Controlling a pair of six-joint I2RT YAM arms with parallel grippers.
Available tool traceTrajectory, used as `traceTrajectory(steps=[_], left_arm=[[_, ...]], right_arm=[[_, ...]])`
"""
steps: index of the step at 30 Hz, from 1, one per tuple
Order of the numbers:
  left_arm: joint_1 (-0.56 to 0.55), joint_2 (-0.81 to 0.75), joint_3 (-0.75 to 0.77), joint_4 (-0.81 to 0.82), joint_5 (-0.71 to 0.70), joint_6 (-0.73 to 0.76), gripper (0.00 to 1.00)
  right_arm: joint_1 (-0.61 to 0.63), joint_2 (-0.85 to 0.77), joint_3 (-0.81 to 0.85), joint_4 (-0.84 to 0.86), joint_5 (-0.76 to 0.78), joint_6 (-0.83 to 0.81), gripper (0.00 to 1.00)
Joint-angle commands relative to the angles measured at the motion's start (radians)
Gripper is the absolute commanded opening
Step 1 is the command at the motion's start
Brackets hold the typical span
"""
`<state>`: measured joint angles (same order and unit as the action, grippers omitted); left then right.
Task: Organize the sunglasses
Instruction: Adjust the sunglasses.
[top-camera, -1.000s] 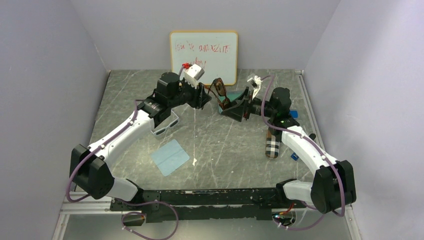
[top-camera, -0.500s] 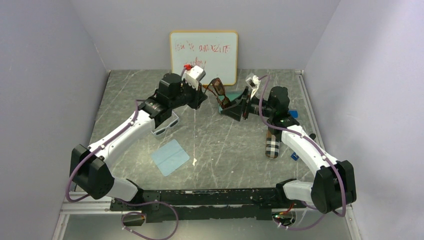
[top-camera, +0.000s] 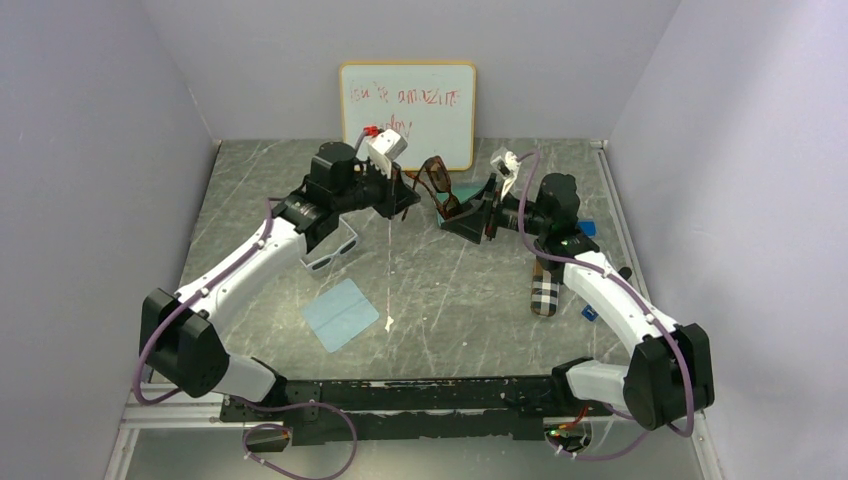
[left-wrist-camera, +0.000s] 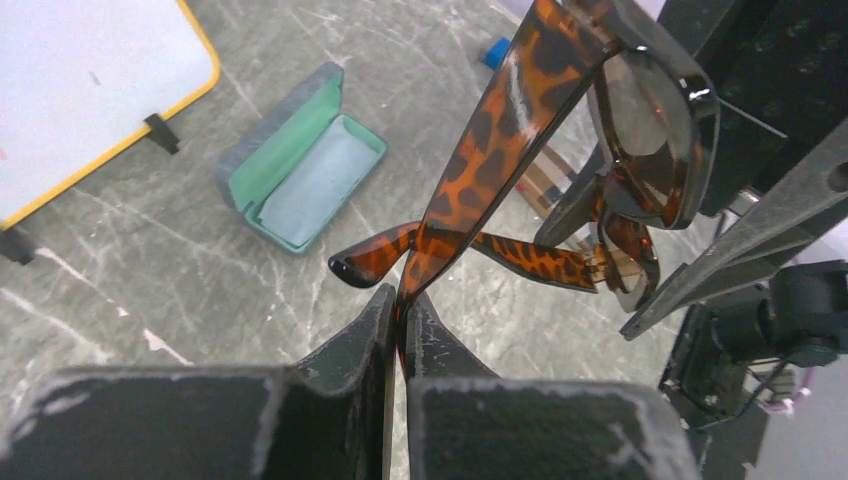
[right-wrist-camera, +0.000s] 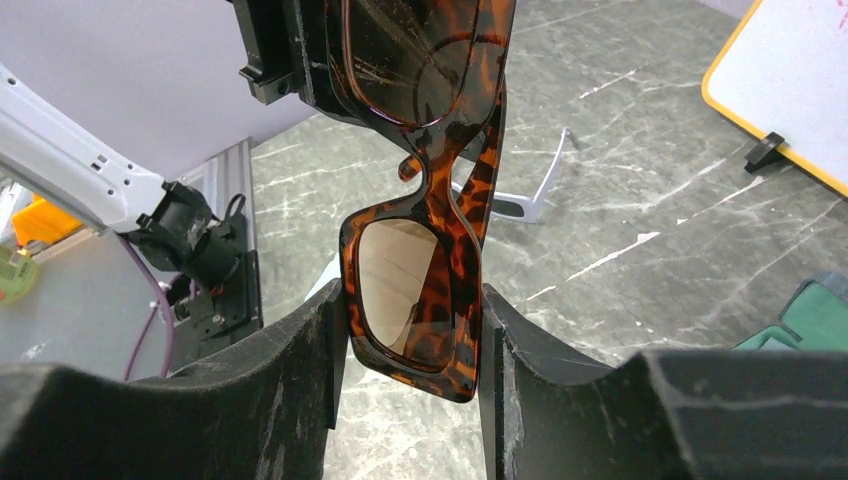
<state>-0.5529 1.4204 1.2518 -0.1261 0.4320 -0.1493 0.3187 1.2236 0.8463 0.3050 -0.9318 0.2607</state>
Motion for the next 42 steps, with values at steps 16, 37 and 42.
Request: traceTrajectory(steps=[16, 37, 42], left_arm=[[0.042, -0.016, 0.008, 0.158, 0.247, -0.108, 0.44], [0.048, -0.010, 0.262, -0.058, -0.163, 0.051, 0.61], [-0.036, 0.030, 0.261, -0.067, -0.319, 0.105, 0.62]], right_arm=[[-0.010, -0.020, 0.005, 0.060, 0.012, 0.002, 0.00], [-0.017, -0.036, 0.008, 0.045, -0.008, 0.002, 0.00], [-0.016, -0.033, 0.011, 0.056, -0.018, 0.017, 0.00]])
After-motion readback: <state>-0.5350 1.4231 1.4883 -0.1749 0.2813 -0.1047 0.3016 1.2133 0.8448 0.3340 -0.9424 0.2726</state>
